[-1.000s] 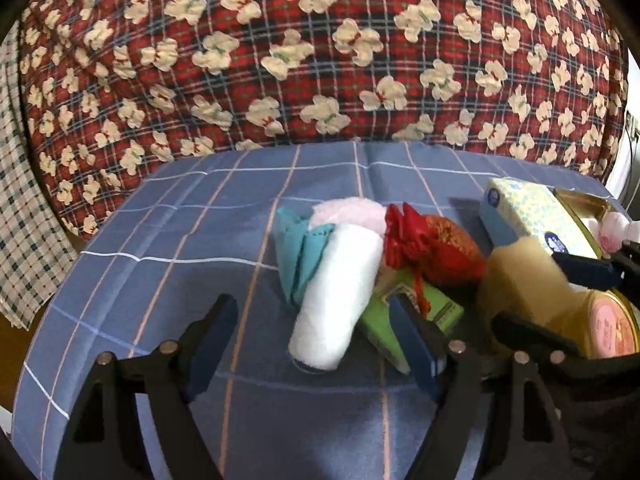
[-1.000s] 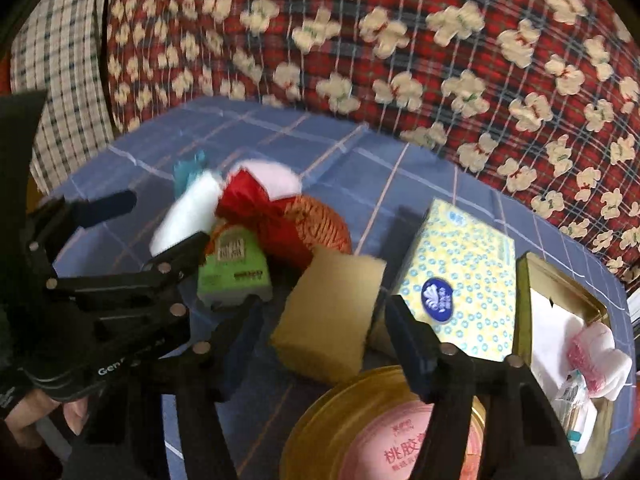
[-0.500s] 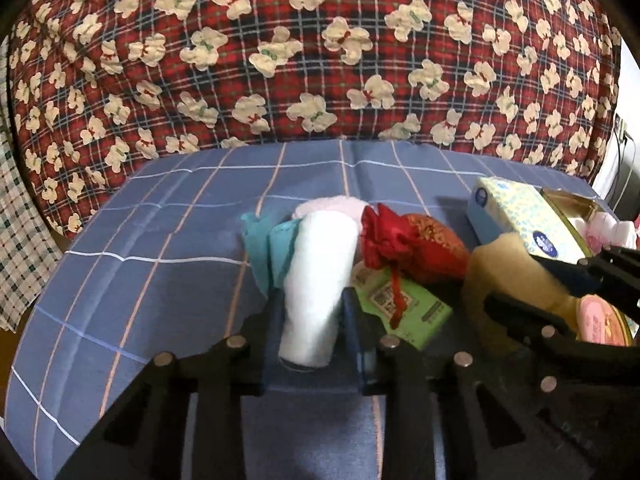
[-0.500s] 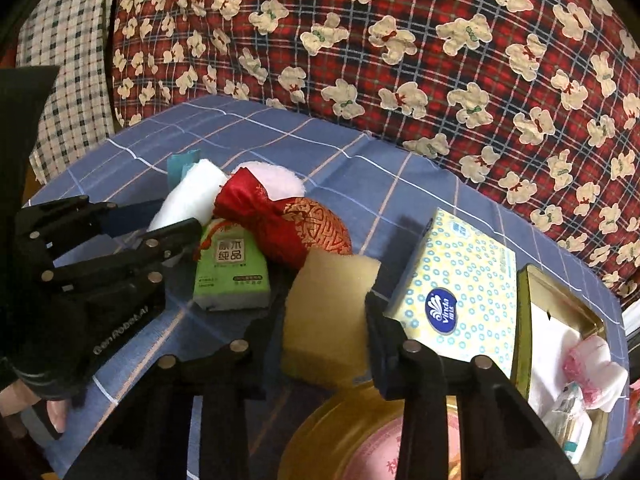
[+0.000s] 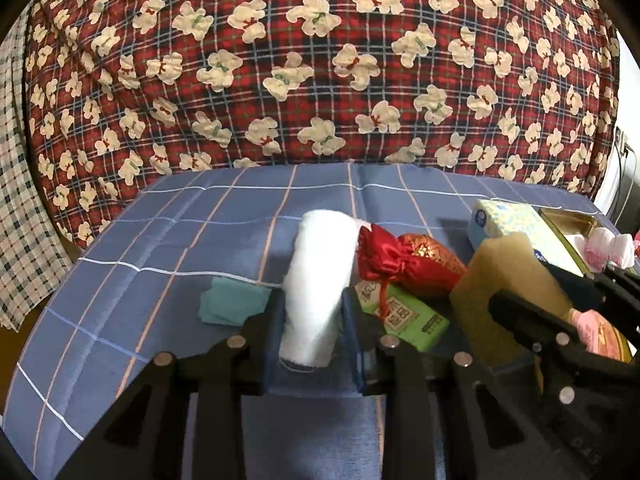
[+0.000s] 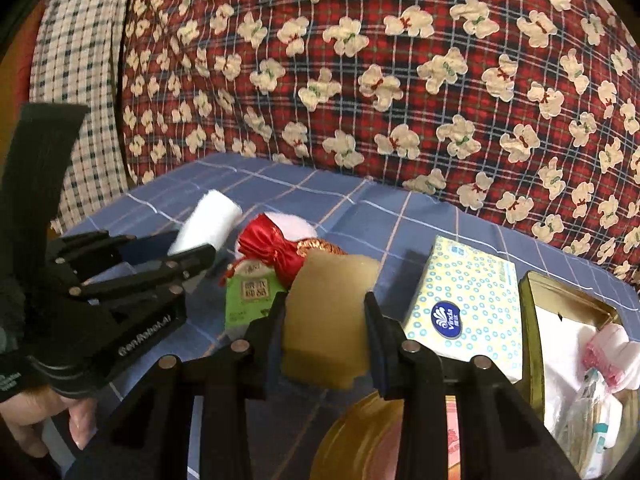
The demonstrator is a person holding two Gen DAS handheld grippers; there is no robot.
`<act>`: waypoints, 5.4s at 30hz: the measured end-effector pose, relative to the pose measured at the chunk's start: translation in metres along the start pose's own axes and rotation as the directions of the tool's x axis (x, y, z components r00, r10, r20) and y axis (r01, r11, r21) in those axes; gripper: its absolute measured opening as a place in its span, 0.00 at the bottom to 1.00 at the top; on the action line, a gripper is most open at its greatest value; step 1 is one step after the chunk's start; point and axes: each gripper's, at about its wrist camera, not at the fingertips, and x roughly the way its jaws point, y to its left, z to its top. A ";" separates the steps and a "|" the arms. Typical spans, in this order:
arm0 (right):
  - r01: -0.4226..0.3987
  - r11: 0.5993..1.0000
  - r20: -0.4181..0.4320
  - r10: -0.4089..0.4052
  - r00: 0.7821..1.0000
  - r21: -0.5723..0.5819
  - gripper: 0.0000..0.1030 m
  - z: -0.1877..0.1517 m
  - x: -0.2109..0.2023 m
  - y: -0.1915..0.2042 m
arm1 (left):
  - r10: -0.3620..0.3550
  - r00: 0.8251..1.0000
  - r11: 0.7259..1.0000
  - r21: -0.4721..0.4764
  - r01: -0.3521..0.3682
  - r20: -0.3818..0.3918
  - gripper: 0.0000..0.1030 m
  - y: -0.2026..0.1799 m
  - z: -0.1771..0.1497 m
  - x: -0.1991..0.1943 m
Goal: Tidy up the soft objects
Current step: 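Grasp the white rolled towel with the left tool while the right tool grasps the yellow sponge, then carry the white rolled towel and yellow sponge with both tools over the gold tray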
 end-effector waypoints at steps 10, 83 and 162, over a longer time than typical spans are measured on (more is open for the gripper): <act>-0.016 1.000 0.051 0.015 0.999 0.016 0.36 -0.007 0.000 0.002 | 0.008 0.999 1.000 -0.004 -0.007 0.035 0.26 0.001 -0.001 -0.006; 0.075 0.985 0.323 -0.124 0.938 0.158 0.37 -0.023 -0.052 -0.027 | 0.055 0.946 0.998 -0.045 -0.042 0.320 0.26 -0.025 -0.009 -0.060; 0.166 0.928 0.394 -0.297 0.870 0.334 0.37 -0.036 -0.120 -0.094 | -0.181 0.955 0.982 0.000 0.187 0.235 0.26 -0.128 0.002 -0.071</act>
